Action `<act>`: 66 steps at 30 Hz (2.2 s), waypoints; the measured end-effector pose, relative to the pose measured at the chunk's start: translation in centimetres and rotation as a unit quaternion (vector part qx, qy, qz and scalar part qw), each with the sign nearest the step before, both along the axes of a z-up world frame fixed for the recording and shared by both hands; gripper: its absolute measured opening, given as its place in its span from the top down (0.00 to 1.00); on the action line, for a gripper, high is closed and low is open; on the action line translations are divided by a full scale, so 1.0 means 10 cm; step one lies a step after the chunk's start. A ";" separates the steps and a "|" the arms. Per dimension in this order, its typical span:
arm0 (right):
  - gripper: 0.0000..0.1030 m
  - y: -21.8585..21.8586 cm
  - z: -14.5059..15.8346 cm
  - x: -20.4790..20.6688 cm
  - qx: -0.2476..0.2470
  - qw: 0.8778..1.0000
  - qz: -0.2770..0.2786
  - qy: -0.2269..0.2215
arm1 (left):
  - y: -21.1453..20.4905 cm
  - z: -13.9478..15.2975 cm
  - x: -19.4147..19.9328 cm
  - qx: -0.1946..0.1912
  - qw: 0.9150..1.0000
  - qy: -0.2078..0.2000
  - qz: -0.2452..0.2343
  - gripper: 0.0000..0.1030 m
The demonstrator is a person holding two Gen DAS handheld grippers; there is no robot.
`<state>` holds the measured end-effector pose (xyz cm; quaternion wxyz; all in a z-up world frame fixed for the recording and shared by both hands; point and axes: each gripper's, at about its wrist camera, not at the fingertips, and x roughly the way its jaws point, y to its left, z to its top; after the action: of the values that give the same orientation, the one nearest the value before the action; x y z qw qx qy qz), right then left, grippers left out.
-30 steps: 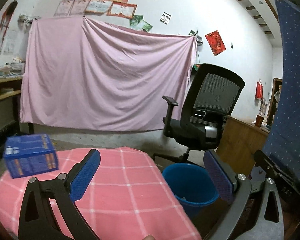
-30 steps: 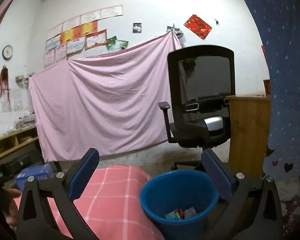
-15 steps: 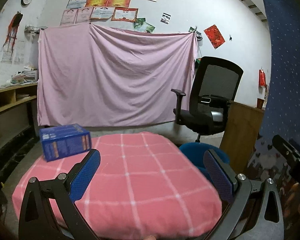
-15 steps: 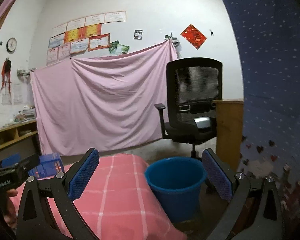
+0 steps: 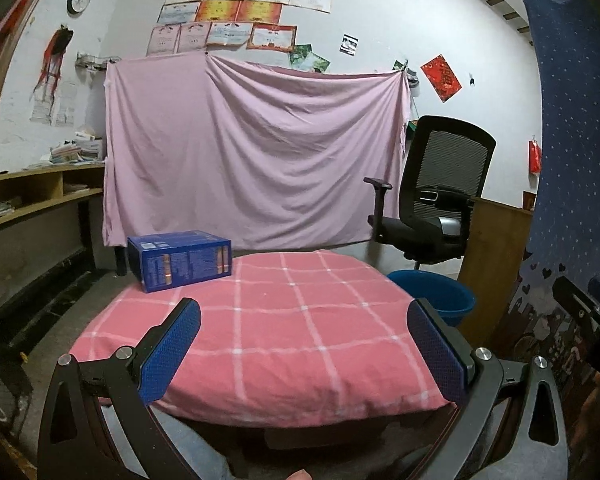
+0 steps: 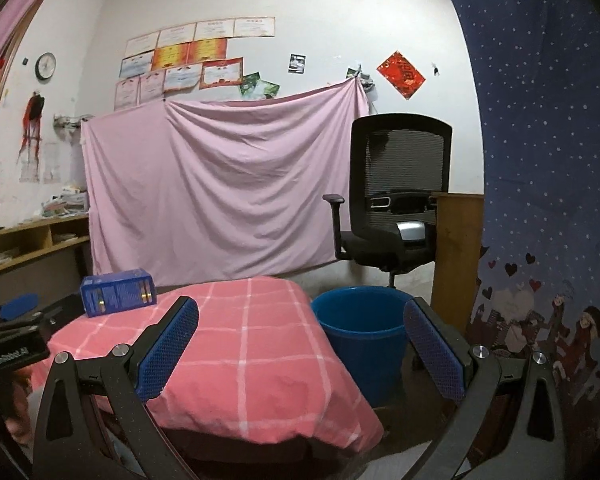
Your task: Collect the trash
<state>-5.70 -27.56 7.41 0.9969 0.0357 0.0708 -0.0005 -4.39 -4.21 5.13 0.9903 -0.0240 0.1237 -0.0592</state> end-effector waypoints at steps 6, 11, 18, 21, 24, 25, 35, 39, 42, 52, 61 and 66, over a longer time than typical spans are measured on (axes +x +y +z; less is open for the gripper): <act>0.00 0.13 -0.10 -0.22 -0.020 0.999 -0.012 -0.026 | 0.07 -0.07 -0.16 -0.002 1.000 -0.017 0.010 0.02; 0.00 0.16 -0.18 -0.35 -0.012 0.999 -0.012 -0.036 | 0.04 -0.15 -0.30 0.012 1.000 -0.026 0.006 0.02; 0.00 0.18 -0.32 -0.42 -0.018 0.999 -0.028 -0.021 | 0.02 -0.23 -0.34 0.012 1.000 -0.021 0.003 0.02; 0.00 0.18 -0.34 -0.42 -0.017 0.999 -0.033 -0.022 | 0.01 -0.28 -0.33 0.013 1.000 -0.015 0.002 0.02; 0.00 0.18 -0.36 -0.41 -0.016 0.999 -0.034 -0.018 | 0.01 -0.30 -0.32 0.013 1.000 -0.010 0.003 0.02; 0.00 0.18 -0.37 -0.41 -0.015 0.999 -0.034 -0.016 | 0.02 -0.30 -0.32 0.012 1.000 -0.010 0.004 0.02; 0.00 0.17 -0.37 -0.43 -0.014 0.999 -0.033 -0.014 | 0.05 -0.29 -0.31 0.008 1.000 -0.011 0.009 0.02; 0.00 0.18 -0.37 -0.43 -0.014 0.999 -0.033 -0.012 | 0.05 -0.30 -0.31 0.008 1.000 -0.011 0.009 0.02; 0.00 0.17 -0.37 -0.41 -0.015 0.999 -0.032 -0.008 | 0.06 -0.30 -0.31 0.008 1.000 -0.011 0.009 0.02; 0.00 0.17 -0.37 -0.40 -0.014 0.999 -0.031 -0.006 | 0.06 -0.30 -0.32 0.008 1.000 -0.010 0.010 0.02; 0.00 0.17 -0.37 -0.40 -0.014 0.999 -0.031 -0.005 | 0.06 -0.30 -0.31 0.008 1.000 -0.010 0.009 0.02; 0.00 0.16 -0.37 -0.40 -0.013 0.999 -0.031 -0.006 | 0.06 -0.30 -0.32 0.008 1.000 -0.010 0.009 0.02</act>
<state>-9.66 -25.93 3.73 0.9971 0.0245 0.0640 -0.0323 -7.55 -3.61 2.14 0.9921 -0.0165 0.1140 -0.0492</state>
